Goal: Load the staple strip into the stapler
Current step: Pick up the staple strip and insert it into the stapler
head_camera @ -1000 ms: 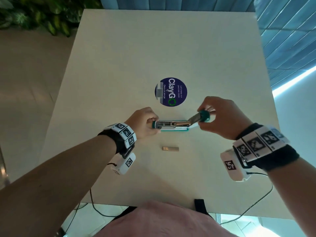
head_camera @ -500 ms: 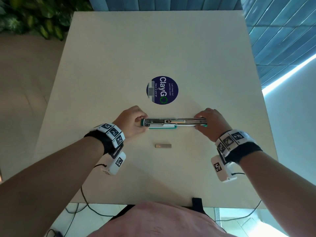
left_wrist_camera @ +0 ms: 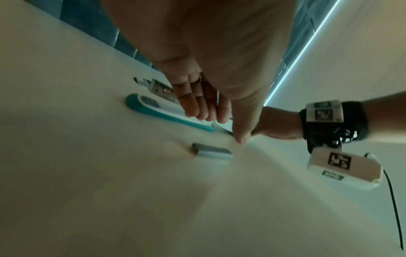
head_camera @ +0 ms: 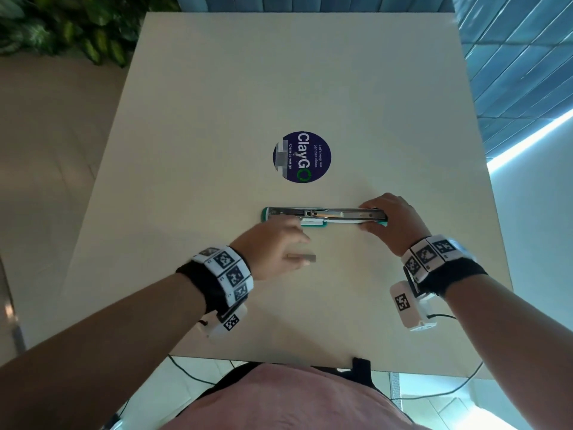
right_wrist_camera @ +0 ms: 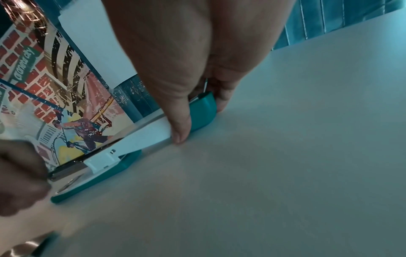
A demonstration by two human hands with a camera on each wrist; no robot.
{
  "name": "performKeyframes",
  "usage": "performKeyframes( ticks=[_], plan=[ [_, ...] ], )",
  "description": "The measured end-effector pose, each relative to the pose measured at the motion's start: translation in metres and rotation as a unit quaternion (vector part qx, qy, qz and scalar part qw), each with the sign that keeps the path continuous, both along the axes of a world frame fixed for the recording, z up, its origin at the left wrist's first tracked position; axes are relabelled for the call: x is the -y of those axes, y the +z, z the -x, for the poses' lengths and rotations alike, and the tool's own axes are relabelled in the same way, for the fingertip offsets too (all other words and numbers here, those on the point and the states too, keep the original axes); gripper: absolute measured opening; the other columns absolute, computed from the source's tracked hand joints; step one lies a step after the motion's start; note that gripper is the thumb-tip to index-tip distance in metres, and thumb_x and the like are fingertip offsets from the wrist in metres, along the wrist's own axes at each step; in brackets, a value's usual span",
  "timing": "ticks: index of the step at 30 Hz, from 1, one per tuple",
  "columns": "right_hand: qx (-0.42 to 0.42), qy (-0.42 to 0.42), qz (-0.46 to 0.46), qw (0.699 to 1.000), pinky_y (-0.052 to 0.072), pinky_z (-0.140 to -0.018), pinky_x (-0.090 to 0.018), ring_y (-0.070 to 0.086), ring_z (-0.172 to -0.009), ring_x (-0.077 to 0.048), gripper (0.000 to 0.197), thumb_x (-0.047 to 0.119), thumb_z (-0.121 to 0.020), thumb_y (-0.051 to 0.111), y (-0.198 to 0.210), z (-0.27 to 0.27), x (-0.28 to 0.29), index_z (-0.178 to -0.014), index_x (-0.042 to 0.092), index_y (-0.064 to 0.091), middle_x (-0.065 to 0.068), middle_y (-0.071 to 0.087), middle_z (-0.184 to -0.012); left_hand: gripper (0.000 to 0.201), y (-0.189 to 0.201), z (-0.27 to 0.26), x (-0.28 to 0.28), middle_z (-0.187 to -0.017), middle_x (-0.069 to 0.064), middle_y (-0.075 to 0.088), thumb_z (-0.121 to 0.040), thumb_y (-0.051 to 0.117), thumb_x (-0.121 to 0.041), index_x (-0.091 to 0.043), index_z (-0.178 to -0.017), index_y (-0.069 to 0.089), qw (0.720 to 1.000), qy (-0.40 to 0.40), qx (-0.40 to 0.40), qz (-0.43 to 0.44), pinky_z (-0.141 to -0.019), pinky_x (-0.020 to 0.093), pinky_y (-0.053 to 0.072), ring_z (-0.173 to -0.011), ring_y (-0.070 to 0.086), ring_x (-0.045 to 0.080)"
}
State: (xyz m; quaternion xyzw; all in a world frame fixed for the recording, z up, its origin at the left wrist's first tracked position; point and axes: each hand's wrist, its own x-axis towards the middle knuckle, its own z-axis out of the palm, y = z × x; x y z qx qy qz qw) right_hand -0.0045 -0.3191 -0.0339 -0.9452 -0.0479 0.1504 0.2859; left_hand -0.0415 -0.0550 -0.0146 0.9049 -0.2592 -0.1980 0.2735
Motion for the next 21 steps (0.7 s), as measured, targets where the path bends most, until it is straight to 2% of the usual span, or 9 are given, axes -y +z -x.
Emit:
performKeyframes(
  ticks=[3,7,10,12,15,21],
  plan=[
    [0.002,-0.002,0.0,1.0,0.036,-0.083,-0.027,0.053,-0.096,-0.024,0.028,0.017,-0.076,0.072,-0.001,0.0,0.0,-0.104,0.018,0.066,-0.005,0.063,-0.099,0.031,-0.012,0.004,0.006,-0.103,0.003,0.059,-0.08,0.065,-0.03,-0.018,-0.108,0.064,0.999,-0.016,-0.03,-0.037,-0.086,0.034,0.047,-0.097,0.051,0.016],
    [0.004,-0.003,0.001,1.0,0.034,-0.081,-0.027,0.052,-0.095,-0.023,0.028,0.018,-0.077,0.071,-0.002,0.0,0.001,-0.104,0.019,0.066,-0.002,0.061,-0.096,0.017,-0.017,0.008,0.007,-0.091,0.003,0.06,-0.081,0.059,-0.016,-0.015,-0.095,0.069,1.0,0.007,-0.018,-0.016,-0.076,0.04,0.051,-0.085,0.049,0.014],
    [0.007,-0.007,-0.005,1.0,0.035,-0.081,-0.027,0.05,-0.093,-0.02,0.028,0.017,-0.076,0.072,-0.003,0.001,0.0,-0.103,0.018,0.067,0.001,0.058,-0.094,0.009,-0.017,0.009,0.006,-0.088,0.002,0.061,-0.078,0.061,-0.016,-0.016,-0.084,0.067,1.0,0.019,0.002,-0.005,-0.073,0.04,0.053,-0.086,0.054,0.017],
    [0.012,-0.006,-0.007,1.0,0.035,-0.081,-0.027,0.048,-0.091,-0.017,0.028,0.017,-0.076,0.072,-0.004,0.001,0.0,-0.103,0.018,0.067,0.0,0.058,-0.094,0.007,-0.014,0.003,0.001,-0.086,0.002,0.063,-0.076,0.062,-0.017,-0.017,-0.082,0.065,0.998,0.051,0.038,0.019,-0.072,0.036,0.052,-0.087,0.057,0.019],
    [0.016,-0.009,-0.011,1.0,0.034,-0.081,-0.026,0.046,-0.089,-0.015,0.028,0.018,-0.077,0.072,-0.005,0.001,0.001,-0.104,0.019,0.066,0.0,0.059,-0.094,0.007,0.0,-0.021,-0.007,-0.079,0.003,0.062,-0.074,0.063,-0.016,-0.019,-0.08,0.065,0.991,0.097,0.089,0.028,-0.066,0.031,0.046,-0.077,0.053,0.018],
    [0.018,-0.011,-0.018,1.0,0.034,-0.08,-0.026,0.045,-0.088,-0.015,0.028,0.017,-0.076,0.072,-0.006,0.002,0.002,-0.104,0.019,0.067,-0.005,0.063,-0.098,0.008,0.01,-0.047,-0.011,-0.08,0.004,0.063,-0.076,0.061,-0.017,-0.016,-0.081,0.066,0.995,0.073,0.055,-0.029,-0.069,0.037,0.048,-0.077,0.051,0.019]
  ],
)
